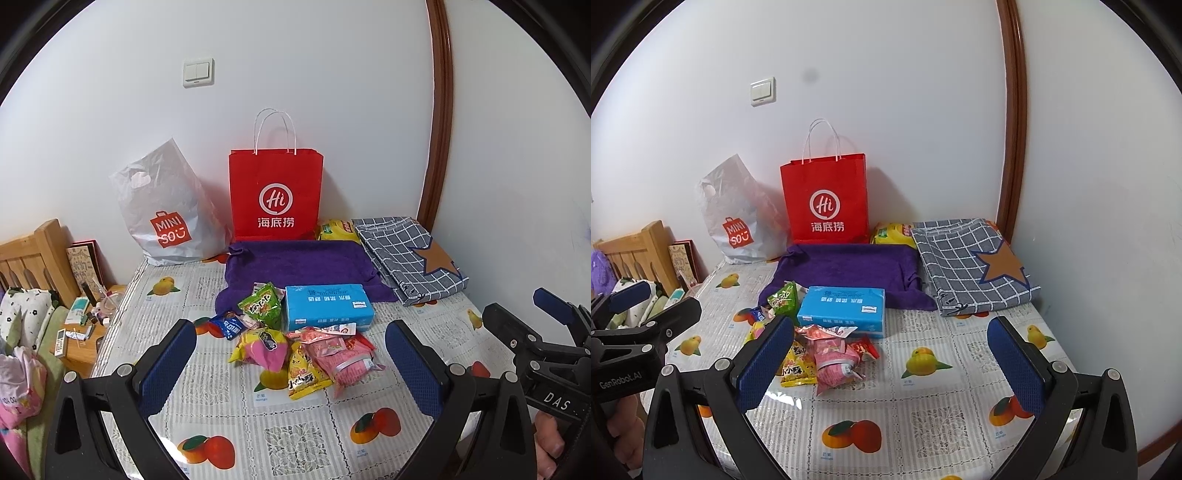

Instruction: Organize snacks

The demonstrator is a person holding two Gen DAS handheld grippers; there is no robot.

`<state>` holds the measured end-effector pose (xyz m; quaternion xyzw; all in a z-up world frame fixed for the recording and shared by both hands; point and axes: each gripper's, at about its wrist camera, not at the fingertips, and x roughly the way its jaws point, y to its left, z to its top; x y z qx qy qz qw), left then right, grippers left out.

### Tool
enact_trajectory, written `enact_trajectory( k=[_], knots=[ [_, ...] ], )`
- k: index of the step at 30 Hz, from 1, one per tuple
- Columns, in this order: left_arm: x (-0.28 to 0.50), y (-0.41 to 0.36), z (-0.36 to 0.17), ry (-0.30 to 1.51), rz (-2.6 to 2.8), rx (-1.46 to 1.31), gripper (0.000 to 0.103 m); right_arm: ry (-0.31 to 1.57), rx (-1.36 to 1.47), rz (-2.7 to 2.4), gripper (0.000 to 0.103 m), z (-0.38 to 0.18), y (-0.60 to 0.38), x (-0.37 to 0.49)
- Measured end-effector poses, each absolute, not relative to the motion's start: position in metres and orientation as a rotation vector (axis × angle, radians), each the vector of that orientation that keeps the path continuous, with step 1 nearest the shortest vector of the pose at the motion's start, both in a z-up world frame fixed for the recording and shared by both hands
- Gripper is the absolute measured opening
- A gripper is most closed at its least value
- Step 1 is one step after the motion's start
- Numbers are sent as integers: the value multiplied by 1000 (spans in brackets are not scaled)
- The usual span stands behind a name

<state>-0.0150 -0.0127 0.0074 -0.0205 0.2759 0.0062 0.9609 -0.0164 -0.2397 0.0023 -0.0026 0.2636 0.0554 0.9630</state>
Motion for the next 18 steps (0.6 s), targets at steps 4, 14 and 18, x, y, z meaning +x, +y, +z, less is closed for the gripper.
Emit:
enact_trajectory(
  k=[4, 14, 18],
  knots=[
    [-15, -13, 7, 560, 10, -41, 103, 534, 0, 111, 103, 3, -241, -18],
    [-17, -14, 6, 551, 4, -47, 103, 523, -6, 119, 103, 1, -241, -18],
    [-14, -14, 3, 562, 4, -46, 103, 511, -8, 124, 103, 1, -241, -17]
  ],
)
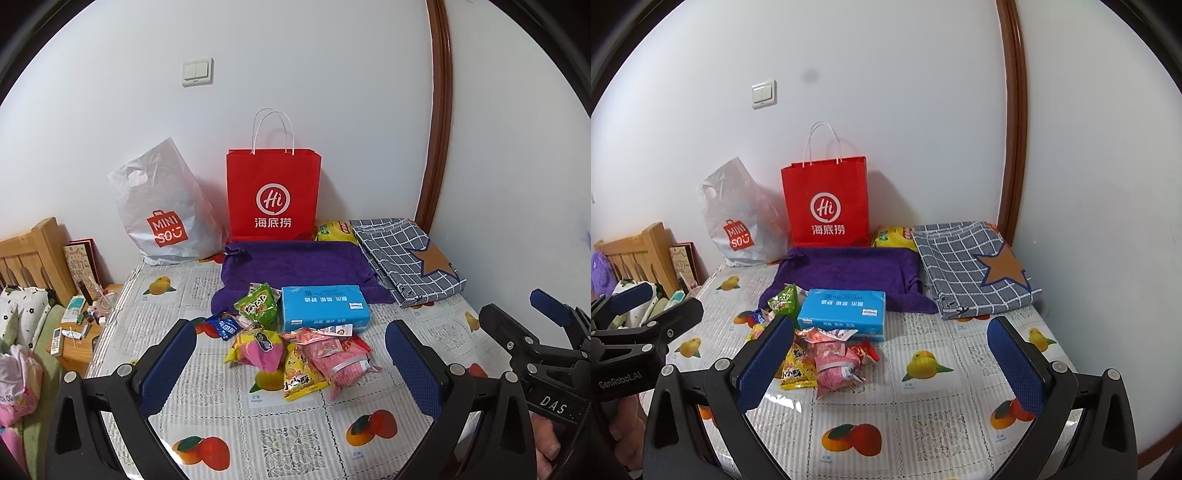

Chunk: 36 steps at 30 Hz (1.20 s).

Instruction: Organize snacks

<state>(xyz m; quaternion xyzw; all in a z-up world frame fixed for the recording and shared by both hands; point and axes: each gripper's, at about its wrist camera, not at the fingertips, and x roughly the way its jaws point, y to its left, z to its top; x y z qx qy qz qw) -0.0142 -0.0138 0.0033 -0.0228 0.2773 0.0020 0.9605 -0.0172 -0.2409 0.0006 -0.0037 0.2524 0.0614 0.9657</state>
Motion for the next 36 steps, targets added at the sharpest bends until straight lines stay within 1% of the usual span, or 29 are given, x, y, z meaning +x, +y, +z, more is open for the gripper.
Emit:
enact_trajectory(
  k=[9, 17, 23, 30, 33, 36],
  knots=[
    [2, -10, -14, 611, 59, -39, 103, 541, -18, 136, 103, -14, -234, -4],
    [32, -2, -46, 699, 117, -31, 103, 635, 0, 72, 103, -53, -239, 34],
    [55, 2, -67, 749, 133, 8, 103, 665, -74, 95, 103, -78, -231, 55],
    [76, 18, -82, 754, 95, -89, 103, 697, -94, 88, 103, -105, -227, 78],
    [87, 23, -89, 781, 88, -87, 102, 717, -116, 94, 103, -115, -224, 88],
    [99, 28, -97, 817, 113, -65, 102, 751, -90, 115, 100, -126, -222, 98]
  ],
)
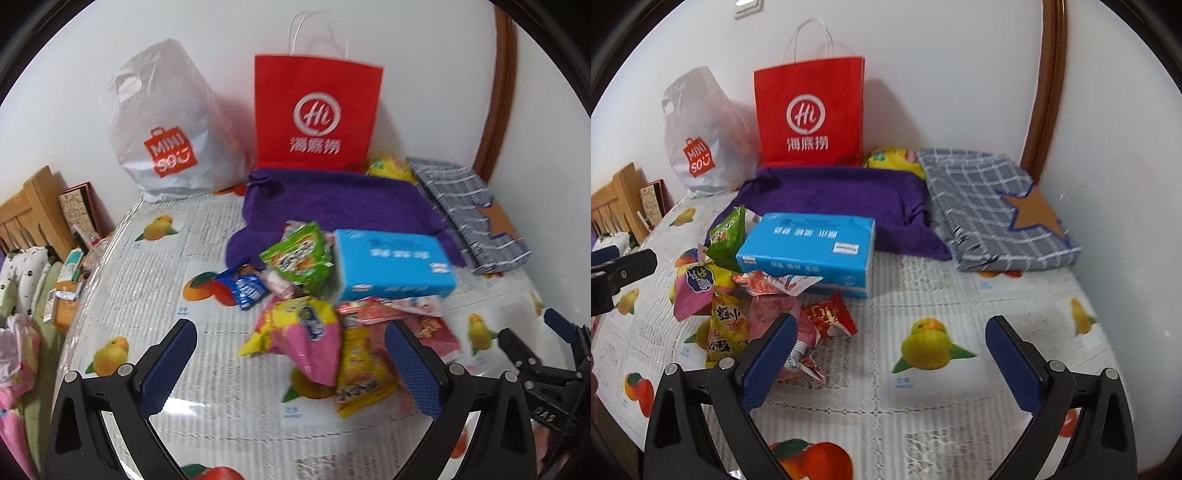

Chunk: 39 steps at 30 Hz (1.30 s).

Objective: Organize snacks
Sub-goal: 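Grasp the pink silver-banded snack with the right tool while the left grasps the pink-yellow chip bag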

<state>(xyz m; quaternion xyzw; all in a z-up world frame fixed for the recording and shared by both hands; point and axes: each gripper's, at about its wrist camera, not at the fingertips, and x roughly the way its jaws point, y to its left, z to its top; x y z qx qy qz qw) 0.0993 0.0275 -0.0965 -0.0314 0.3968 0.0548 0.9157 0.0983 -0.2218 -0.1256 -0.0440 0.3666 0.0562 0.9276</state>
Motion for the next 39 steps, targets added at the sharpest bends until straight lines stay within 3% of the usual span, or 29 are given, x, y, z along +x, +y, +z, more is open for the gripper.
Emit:
enact_trajectory(
  k=[9, 11, 13, 25, 27, 39],
  knots=[
    [120, 56, -109, 838, 102, -108, 102, 852, 43, 231, 99, -142, -204, 123],
    [122, 61, -110, 825, 112, -110, 102, 883, 51, 233, 85, -146, -198, 128],
    [124, 65, -110, 822, 116, -117, 102, 908, 57, 237, 79, -150, -193, 131],
    [133, 83, -126, 875, 54, -188, 102, 1017, -93, 321, 79, -188, -148, 133],
    [133, 80, -127, 876, 39, -174, 102, 1036, -136, 306, 70, -196, -146, 133],
    [161, 51, -156, 981, -30, -132, 99, 926, -155, 343, 68, -182, -176, 115]
  ],
)
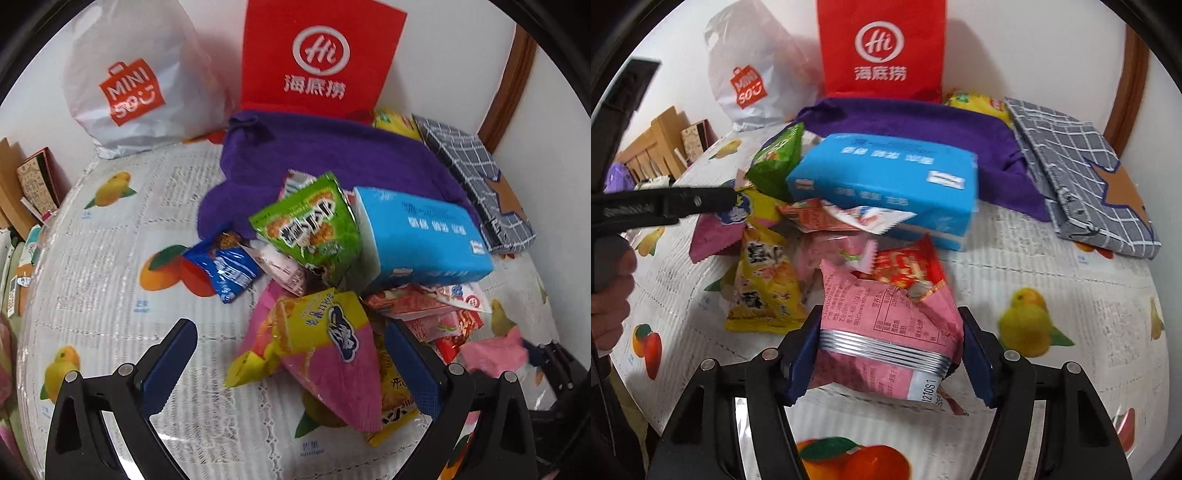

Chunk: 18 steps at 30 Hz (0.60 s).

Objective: Organize snacks
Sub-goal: 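Grasp the pink silver-banded snack with the right tool while the left grasps the pink-yellow chip bag, then carry both held snacks up onto the purple towel with both tools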

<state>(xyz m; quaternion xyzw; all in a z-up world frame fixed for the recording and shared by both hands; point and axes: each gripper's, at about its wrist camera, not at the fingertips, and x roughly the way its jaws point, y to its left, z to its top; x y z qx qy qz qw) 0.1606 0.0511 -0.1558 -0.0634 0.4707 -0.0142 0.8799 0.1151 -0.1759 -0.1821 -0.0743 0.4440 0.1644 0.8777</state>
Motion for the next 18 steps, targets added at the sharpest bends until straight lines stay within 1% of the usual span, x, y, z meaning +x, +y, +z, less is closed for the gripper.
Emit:
enact_trajectory(
  k=[3, 6, 10, 13, 18],
  knots=[
    [167, 47, -166, 1013, -40, -137, 90, 924, -117, 328, 68, -184, -193, 121],
    [172, 43, -177, 1057, -64, -159, 74, 941, -69, 311, 68, -187, -206, 125],
    [167, 36, -174, 1026, -59, -122, 55, 941, -52, 297, 68, -190, -213, 124],
    [162, 38, -169, 1032, -63, -126, 50, 950, -23, 301, 68, -190, -217, 122],
    [147, 49, -157, 1020, -48, -146, 50, 931, -22, 307, 68, -182, -218, 119]
  ],
)
